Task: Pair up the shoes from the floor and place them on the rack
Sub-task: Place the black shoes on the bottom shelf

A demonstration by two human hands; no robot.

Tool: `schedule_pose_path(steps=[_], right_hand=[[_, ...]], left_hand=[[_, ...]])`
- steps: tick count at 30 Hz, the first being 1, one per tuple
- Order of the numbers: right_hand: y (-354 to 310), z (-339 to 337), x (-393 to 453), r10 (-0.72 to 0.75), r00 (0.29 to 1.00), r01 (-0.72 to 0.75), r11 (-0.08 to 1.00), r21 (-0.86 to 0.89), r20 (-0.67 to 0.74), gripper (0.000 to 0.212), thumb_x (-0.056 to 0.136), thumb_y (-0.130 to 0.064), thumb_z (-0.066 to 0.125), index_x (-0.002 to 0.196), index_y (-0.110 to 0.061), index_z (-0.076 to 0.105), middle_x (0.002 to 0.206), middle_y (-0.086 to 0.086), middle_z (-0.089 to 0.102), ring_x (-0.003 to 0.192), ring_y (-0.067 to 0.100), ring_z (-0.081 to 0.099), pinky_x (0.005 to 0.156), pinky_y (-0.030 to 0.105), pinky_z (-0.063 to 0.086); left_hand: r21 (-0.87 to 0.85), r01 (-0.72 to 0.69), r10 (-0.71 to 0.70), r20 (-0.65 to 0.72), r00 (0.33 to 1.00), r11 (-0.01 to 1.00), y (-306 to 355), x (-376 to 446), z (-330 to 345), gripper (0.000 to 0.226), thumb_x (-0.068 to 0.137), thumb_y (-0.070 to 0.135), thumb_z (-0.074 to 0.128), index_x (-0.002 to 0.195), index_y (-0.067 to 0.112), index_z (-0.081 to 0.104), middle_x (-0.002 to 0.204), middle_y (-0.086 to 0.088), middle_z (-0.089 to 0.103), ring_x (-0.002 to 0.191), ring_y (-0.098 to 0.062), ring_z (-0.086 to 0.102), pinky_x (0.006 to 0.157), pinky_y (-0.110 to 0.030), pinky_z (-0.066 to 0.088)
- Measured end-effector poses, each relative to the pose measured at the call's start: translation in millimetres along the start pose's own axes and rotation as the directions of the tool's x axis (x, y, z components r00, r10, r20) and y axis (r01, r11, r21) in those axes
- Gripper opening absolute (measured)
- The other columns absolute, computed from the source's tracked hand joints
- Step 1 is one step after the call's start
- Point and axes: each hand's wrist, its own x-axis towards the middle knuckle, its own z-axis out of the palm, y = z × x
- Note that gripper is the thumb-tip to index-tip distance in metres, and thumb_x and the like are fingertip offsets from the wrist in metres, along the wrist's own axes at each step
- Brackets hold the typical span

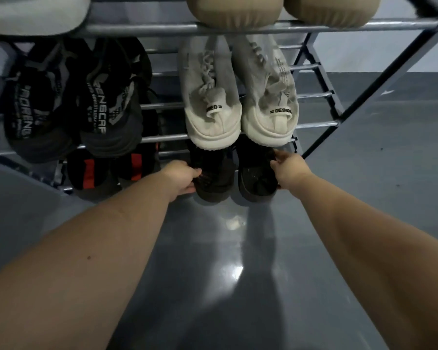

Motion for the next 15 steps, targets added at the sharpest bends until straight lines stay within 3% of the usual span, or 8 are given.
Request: schedule_pose_path(steps=[4,7,8,9,10,12,13,15], right_hand=[[-9.8,4.1,22.4,-0.023,0.994,0.020,0.999,-0.031,-0.110,0.029,0.095,-0.009,0.044,0.120,0.001,0.055,0.103,0.014,0.058,0.104,0.035,0.058,0.095,0.049,0.049],[-13.6,8.7,35.3,0.008,0.997,-0.001,0.997,0.081,-0.082,0.026,0.094,-0.009,0.045,0.116,-0.002,0.059,0.120,0.022,0.059,0.114,0.039,0.056,0.098,0.049,0.047],[-16.6,10.0,37.7,0.034,0.997,-0.015,0.971,0.239,-0.074,0.019,0.095,-0.009,0.045,0.106,-0.006,0.061,0.120,0.022,0.060,0.111,0.038,0.057,0.099,0.047,0.047],[-22.7,9.9,37.5,0.074,0.995,-0.037,0.888,0.458,-0.063,0.015,0.096,-0.010,0.045,0.094,-0.009,0.060,0.111,0.021,0.063,0.102,0.036,0.060,0.097,0.043,0.048],[-27.5,8.9,40.2,0.143,0.988,-0.072,0.730,0.680,-0.049,0.018,0.098,-0.012,0.045,0.085,-0.012,0.058,0.094,0.017,0.067,0.088,0.030,0.063,0.091,0.038,0.051],[-29.5,10.0,49.0,0.228,0.972,-0.124,0.328,0.936,0.048,0.027,0.099,-0.015,0.043,0.077,-0.010,0.057,0.062,0.008,0.067,0.064,0.021,0.062,0.069,0.031,0.055],[-30.3,10.2,52.4,0.232,0.970,-0.127,0.257,0.958,0.067,0.028,0.099,-0.015,0.042,0.076,-0.010,0.057,0.060,0.007,0.066,0.060,0.020,0.062,0.061,0.029,0.055],[-29.2,11.7,54.9,0.215,0.975,-0.110,0.258,0.960,0.053,0.026,0.100,-0.015,0.042,0.079,-0.010,0.057,0.075,0.008,0.063,0.067,0.020,0.060,0.067,0.031,0.053]], left_hand=[[-0.049,0.006,-0.006,0.004,1.000,0.999,10.3,18.2,3.3,0.040,0.095,0.010,0.050,0.134,0.003,0.042,0.135,-0.013,0.052,0.121,-0.027,0.054,0.092,-0.034,0.049],[-0.045,0.009,-0.009,0.005,1.000,0.999,13.1,28.3,6.4,0.041,0.096,0.012,0.048,0.136,0.005,0.042,0.139,-0.012,0.048,0.128,-0.026,0.048,0.094,-0.034,0.047],[-0.042,0.009,-0.009,0.016,1.000,0.999,13.7,30.9,6.8,0.040,0.097,0.012,0.047,0.136,0.006,0.043,0.139,-0.011,0.049,0.128,-0.025,0.048,0.095,-0.034,0.046],[-0.049,0.007,-0.006,0.023,1.000,0.999,14.5,33.8,7.0,0.039,0.098,0.012,0.046,0.136,0.007,0.043,0.139,-0.010,0.050,0.127,-0.025,0.049,0.096,-0.034,0.046],[-0.057,0.004,-0.003,0.023,1.000,0.998,15.8,35.3,7.6,0.039,0.098,0.012,0.045,0.136,0.007,0.044,0.138,-0.010,0.051,0.127,-0.024,0.050,0.095,-0.034,0.047],[-0.073,-0.004,0.005,0.010,1.000,0.997,18.7,37.9,8.4,0.039,0.097,0.012,0.046,0.136,0.007,0.044,0.137,-0.011,0.051,0.126,-0.025,0.050,0.089,-0.035,0.048],[-0.072,-0.008,0.009,0.002,1.000,0.997,19.2,39.3,9.0,0.039,0.097,0.012,0.048,0.135,0.007,0.045,0.137,-0.011,0.052,0.126,-0.025,0.051,0.086,-0.034,0.048],[-0.062,-0.025,0.024,-0.017,1.000,0.998,18.5,38.9,9.3,0.038,0.096,0.013,0.050,0.134,0.007,0.047,0.136,-0.012,0.052,0.125,-0.026,0.051,0.083,-0.033,0.049]])
